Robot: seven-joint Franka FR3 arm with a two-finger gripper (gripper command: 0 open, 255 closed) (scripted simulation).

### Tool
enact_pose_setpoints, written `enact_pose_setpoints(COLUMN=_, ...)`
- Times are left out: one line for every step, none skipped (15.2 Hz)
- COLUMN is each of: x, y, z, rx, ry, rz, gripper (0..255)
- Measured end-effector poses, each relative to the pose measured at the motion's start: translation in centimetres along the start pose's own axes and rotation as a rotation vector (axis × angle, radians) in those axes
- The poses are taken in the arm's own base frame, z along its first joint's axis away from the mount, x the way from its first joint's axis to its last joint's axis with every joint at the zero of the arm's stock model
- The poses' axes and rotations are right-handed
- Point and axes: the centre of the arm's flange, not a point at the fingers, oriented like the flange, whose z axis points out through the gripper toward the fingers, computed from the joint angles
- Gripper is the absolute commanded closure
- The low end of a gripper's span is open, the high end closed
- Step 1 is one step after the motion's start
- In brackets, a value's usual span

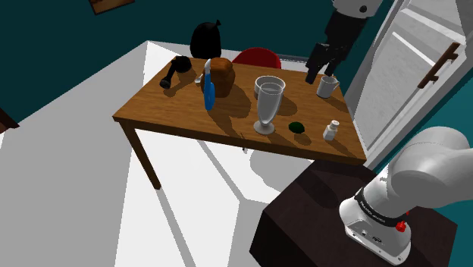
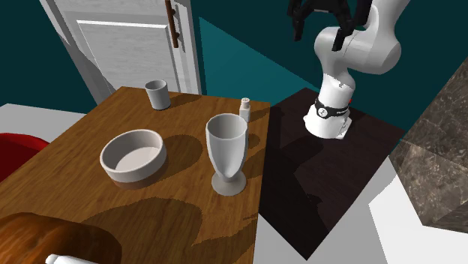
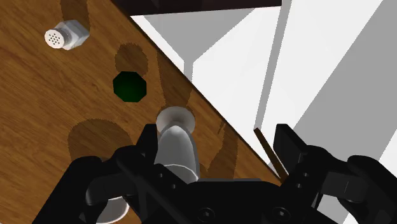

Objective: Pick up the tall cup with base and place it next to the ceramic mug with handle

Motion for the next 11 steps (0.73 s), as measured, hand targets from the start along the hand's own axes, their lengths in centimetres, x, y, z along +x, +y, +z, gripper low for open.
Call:
enact_pose_setpoints(x=0.0, y=0.0, z=0.0, rx=0.000, ry=0.000, rz=0.000, gripper=0)
enact_pose_setpoints(x=0.5, y=0.0, z=0.4, rx=-0.001, ry=0.000, rz=-0.004, gripper=0)
enact_pose_setpoints(x=1.3, y=0.2, z=1.0, rx=-0.003, ry=0.000, rz=-0.009, gripper=0)
enact_pose_setpoints(x=2.0, y=0.1, z=1.6, rx=-0.004, ry=0.001, rz=-0.016, gripper=0)
enact_pose_setpoints(x=2.8, y=0.2, z=2.7, rx=-0.006, ry=0.001, rz=-0.023, gripper=0)
enact_pose_setpoints(x=3.8, y=0.4, z=3.4, rx=-0.008, ry=0.003, rz=-0.030, gripper=0)
enact_pose_setpoints(x=4.8, y=0.5, z=4.2, rx=-0.010, ry=0.004, rz=-0.037, gripper=0)
enact_pose_setpoints(x=5.9, y=0.5, z=5.3, rx=-0.012, ry=0.004, rz=-0.045, gripper=0)
enact_pose_setpoints(x=6.8, y=0.6, z=6.3, rx=-0.015, ry=0.005, rz=-0.052, gripper=0)
enact_pose_setpoints(x=7.7, y=0.5, z=7.2, rx=-0.017, ry=0.007, rz=-0.060, gripper=0)
enact_pose_setpoints(x=8.7, y=0.6, z=7.9, rx=-0.019, ry=0.008, rz=-0.067, gripper=0)
